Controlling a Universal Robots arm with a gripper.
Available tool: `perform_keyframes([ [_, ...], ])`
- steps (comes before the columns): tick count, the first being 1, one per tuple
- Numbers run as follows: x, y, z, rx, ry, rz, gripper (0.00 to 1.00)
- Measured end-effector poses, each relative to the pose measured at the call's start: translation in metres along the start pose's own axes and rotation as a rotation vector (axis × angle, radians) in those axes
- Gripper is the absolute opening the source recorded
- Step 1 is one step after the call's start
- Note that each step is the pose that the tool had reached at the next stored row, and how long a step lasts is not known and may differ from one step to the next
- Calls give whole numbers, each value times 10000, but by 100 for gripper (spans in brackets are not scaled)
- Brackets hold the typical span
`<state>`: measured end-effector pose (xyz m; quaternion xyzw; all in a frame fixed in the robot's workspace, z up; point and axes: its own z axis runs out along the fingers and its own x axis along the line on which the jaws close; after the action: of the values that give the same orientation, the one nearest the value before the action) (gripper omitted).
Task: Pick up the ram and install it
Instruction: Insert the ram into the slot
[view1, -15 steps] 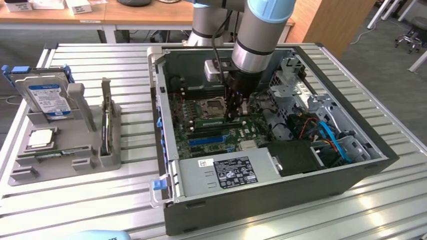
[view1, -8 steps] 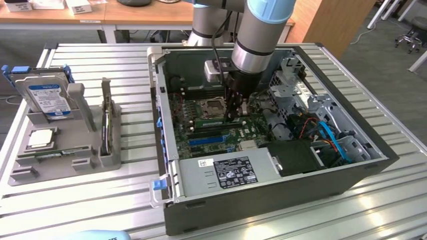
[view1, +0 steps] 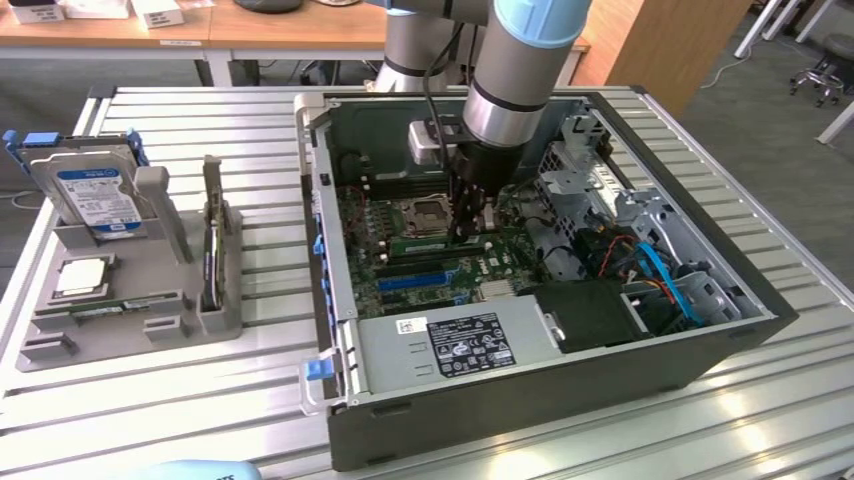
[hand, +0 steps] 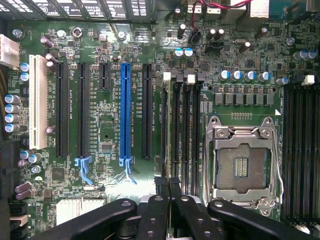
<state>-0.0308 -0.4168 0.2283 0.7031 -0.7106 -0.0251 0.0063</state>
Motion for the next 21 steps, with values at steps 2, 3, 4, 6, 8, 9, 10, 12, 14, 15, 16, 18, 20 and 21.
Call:
perform_keyframes([
  [2,-1,0,0,-1,0,-1,12],
  [3,-1,0,0,-1,0,-1,12],
  [4,-1,0,0,0,0,-1,12],
  [6,-2,-1,0,0,0,2,12],
  [8,-1,-3,0,0,1,-2,12],
  [9,-2,-5,0,0,0,-6,12],
  [10,-2,-6,0,0,0,-10,12],
  [12,-2,-7,0,0,0,-14,12],
  [14,-2,-7,0,0,1,-16,12],
  [15,-1,-7,0,-1,2,-16,12],
  [16,-2,-7,2,-1,1,-16,12],
  [18,-2,-8,11,1,-1,-16,12],
  [20,-1,-8,15,-2,2,-16,12],
  [21,-1,-8,16,-2,2,-16,12],
])
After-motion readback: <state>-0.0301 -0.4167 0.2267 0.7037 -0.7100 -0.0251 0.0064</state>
